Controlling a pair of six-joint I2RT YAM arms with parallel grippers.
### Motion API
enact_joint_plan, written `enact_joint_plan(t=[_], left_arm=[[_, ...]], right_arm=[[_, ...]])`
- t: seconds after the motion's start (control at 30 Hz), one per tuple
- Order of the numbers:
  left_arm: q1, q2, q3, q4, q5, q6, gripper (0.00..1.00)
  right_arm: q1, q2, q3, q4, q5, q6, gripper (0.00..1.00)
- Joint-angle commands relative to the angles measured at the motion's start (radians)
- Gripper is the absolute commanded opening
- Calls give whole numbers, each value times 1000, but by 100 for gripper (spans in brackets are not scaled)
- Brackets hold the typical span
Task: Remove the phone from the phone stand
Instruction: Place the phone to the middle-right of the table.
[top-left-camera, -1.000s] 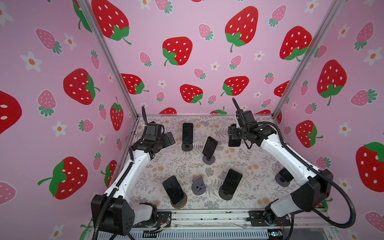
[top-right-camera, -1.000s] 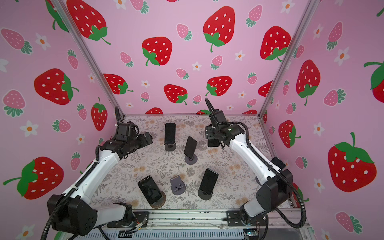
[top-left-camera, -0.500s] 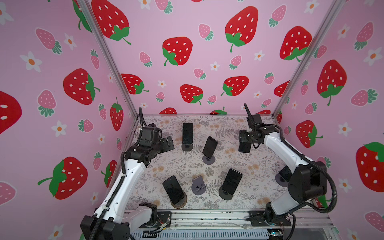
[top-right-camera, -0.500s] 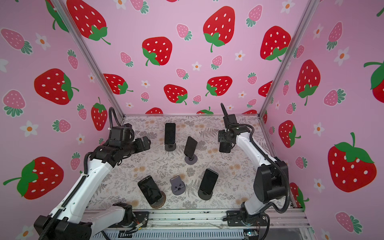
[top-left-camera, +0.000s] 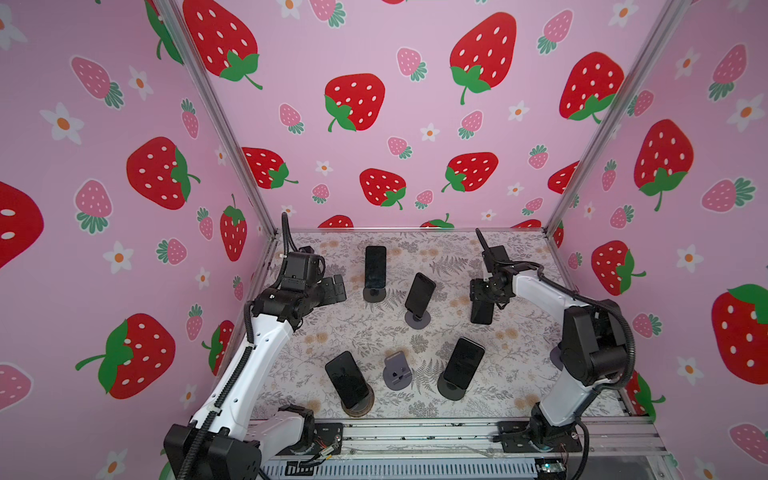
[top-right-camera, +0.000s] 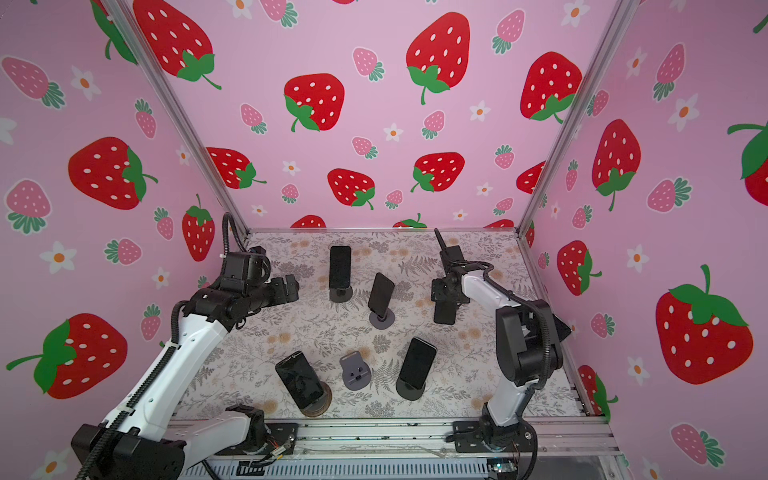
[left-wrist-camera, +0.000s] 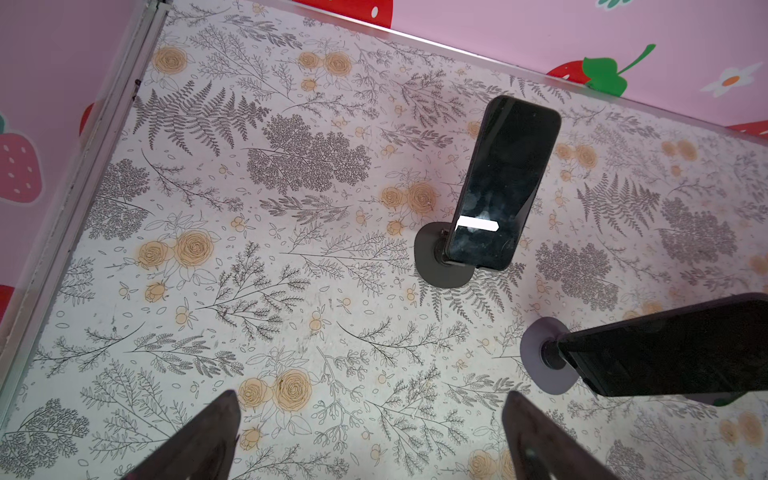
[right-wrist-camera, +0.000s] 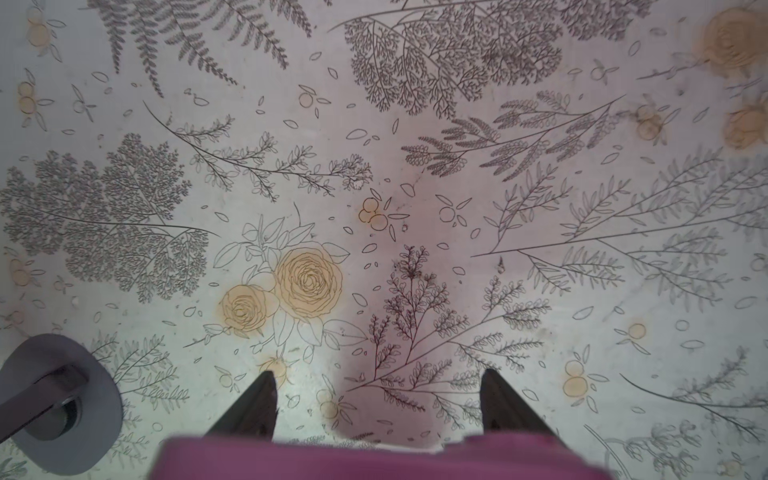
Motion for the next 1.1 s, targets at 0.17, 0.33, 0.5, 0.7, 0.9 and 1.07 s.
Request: enact_joint_plan(t=[0.17,0.33,0.5,0.7,0.9,1.07], left_arm=[[-1,-7,12,-20,-43,7,100],[0,-6,22,-24,-40,8,100],[0,-8,17,-24,-43,22,100],[-1,-8,27,-33,-37,34,99],[6,-7,25,-27,-2,34,99],[11,-20,22,-34,-16,31,99]], right_arm=[[-8,77,8,54,-34,-10,68],[-8,127,5,81,-23,2,68],[-8,161,-4,91,-70,10,68],[-8,170,-14,90,-51,23,70],[-8,144,-20,98,-50,29,76],[-9,107,-4,97,-43,25,81]])
